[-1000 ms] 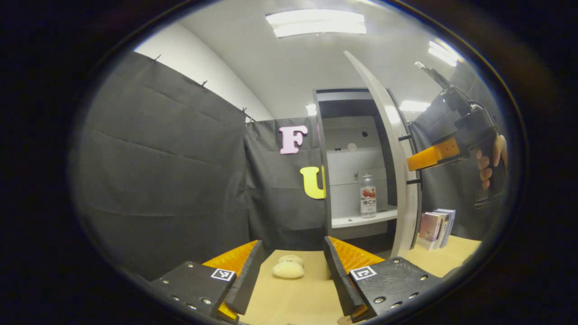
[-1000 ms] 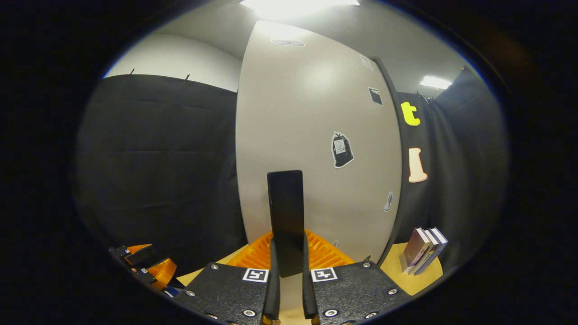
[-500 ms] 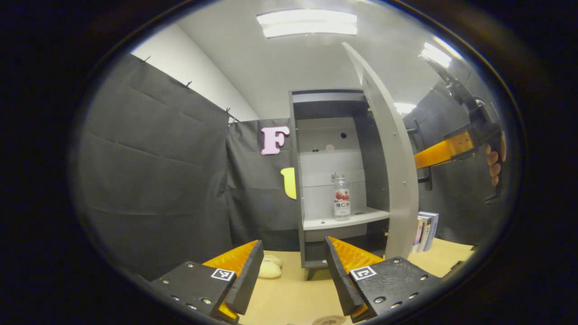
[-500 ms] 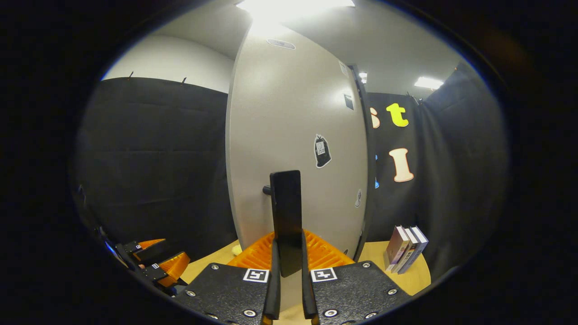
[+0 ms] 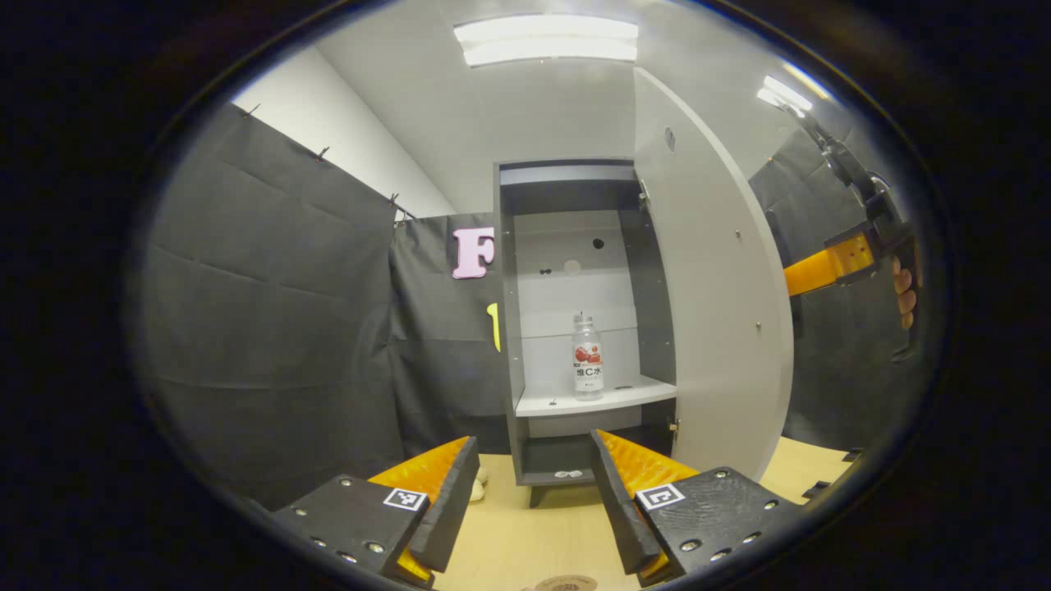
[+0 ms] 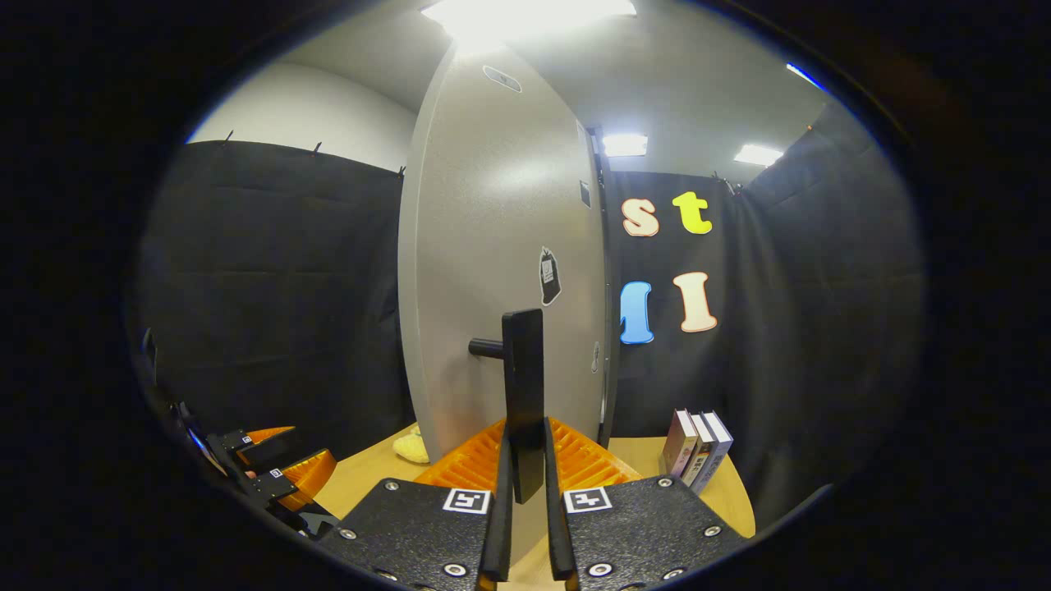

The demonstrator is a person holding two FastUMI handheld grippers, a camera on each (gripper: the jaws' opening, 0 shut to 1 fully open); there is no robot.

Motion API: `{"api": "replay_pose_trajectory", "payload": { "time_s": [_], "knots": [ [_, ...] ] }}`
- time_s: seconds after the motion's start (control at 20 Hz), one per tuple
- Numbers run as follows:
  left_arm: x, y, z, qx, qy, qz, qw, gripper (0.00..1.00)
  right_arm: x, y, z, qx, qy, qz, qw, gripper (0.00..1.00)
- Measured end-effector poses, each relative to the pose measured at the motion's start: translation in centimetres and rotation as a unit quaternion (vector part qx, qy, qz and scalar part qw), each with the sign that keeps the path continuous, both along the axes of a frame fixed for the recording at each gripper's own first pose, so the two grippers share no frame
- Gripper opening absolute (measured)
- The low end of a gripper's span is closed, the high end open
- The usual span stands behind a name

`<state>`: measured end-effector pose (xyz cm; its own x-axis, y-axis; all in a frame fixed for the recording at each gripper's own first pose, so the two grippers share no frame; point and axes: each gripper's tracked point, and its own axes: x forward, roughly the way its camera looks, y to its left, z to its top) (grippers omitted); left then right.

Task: Open the cabinet door with the right hand, grasp the bottle in the cabinet with the left hand and place it on the coaster, then close the cabinet door with the right hand.

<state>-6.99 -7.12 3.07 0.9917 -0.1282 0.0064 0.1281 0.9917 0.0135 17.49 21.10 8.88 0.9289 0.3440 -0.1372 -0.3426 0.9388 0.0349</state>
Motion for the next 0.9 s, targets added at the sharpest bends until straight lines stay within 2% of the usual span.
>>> {"api": "replay_pose_trajectory", "payload": {
  "time_s": [0.6, 0.7, 0.75, 0.9],
  "knots": [
    [-1.5, -4.6, 1.0, 0.0, 0.002, 0.006, 1.0, 0.77, 1.3, -3.4, 0.4, -0.018, -0.029, -0.041, 0.999, 0.17],
    [-1.3, -5.3, 1.4, 0.003, -0.001, 0.005, 1.0, 0.77, 1.0, -2.7, 0.5, -0.001, -0.027, -0.028, 0.999, 0.16],
    [-0.9, -5.8, 1.5, 0.005, -0.001, 0.004, 1.0, 0.82, 0.8, -2.3, 0.5, 0.008, -0.026, -0.02, 0.999, 0.16],
    [0.7, -7.1, 2.3, 0.006, -0.005, -0.01, 1.0, 0.82, 0.7, -3.4, 0.2, 0.002, -0.03, -0.03, 0.999, 0.17]
  ]
}}
